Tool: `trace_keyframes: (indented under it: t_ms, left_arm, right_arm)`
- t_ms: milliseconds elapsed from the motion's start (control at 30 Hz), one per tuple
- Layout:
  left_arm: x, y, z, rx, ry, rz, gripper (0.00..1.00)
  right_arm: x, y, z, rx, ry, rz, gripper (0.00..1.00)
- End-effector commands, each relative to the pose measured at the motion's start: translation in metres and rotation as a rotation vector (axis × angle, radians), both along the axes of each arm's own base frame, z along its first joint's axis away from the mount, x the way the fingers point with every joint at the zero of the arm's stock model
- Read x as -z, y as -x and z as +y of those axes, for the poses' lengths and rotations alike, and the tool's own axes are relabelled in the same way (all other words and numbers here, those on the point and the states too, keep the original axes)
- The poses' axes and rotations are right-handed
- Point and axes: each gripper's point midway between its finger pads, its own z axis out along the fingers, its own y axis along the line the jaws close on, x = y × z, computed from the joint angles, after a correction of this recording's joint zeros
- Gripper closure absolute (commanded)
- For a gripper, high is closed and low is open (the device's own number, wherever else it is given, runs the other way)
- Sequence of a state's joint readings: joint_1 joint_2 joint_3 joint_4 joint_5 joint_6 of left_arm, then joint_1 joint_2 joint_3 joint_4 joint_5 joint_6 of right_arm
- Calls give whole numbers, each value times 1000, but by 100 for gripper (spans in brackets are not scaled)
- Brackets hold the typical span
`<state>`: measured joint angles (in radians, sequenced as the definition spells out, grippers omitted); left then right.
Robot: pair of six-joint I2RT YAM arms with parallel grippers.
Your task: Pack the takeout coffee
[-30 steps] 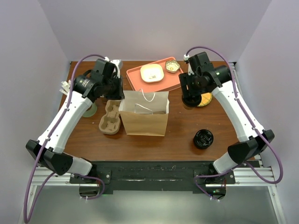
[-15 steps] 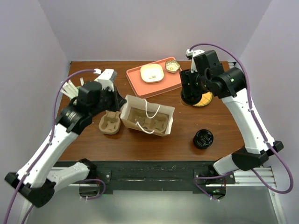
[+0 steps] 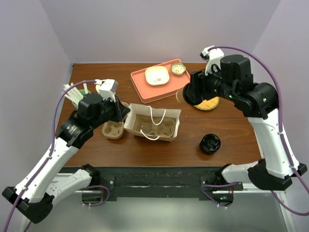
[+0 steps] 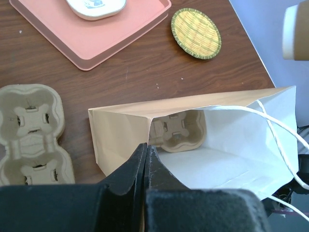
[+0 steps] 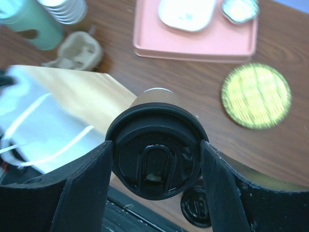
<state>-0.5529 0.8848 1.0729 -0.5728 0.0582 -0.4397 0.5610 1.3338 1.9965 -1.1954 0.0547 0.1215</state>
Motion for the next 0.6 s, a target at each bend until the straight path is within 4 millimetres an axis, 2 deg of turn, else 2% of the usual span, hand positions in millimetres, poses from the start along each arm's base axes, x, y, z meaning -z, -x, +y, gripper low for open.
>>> trace_keyframes:
  t_ms: [0, 33, 67, 100, 133, 200, 300, 567]
  left_arm:
    - [-17, -8, -8, -24, 47, 26, 100]
    - [-23, -10, -8, -36, 56, 29, 100]
    - [-20, -9, -8, -40, 47, 56, 100]
    - [-17, -13, -9, -44, 35, 76, 100]
    - [-24, -14, -11, -37, 41, 65, 100]
    - [-20, -14, -13, -40, 35, 97, 100]
    - [-24, -17, -16, -38, 46, 101, 100]
    - [-29, -21, -19, -41, 50, 101, 100]
  right_arm:
    - [-42, 16, 34, -189, -142, -128, 39]
    - [-49, 24, 38, -223, -172, -145, 39]
    - [-59, 27, 43, -247, -204, -176, 39]
    - [-64, 30, 46, -264, -225, -189, 39]
    - [-66, 34, 49, -286, -241, -195, 39]
    - [-73, 46, 58, -359, -279, -205, 39]
    - [-67, 58, 66, -425, -275, -183, 40]
    - [-35, 88, 86, -536, -213, -87, 39]
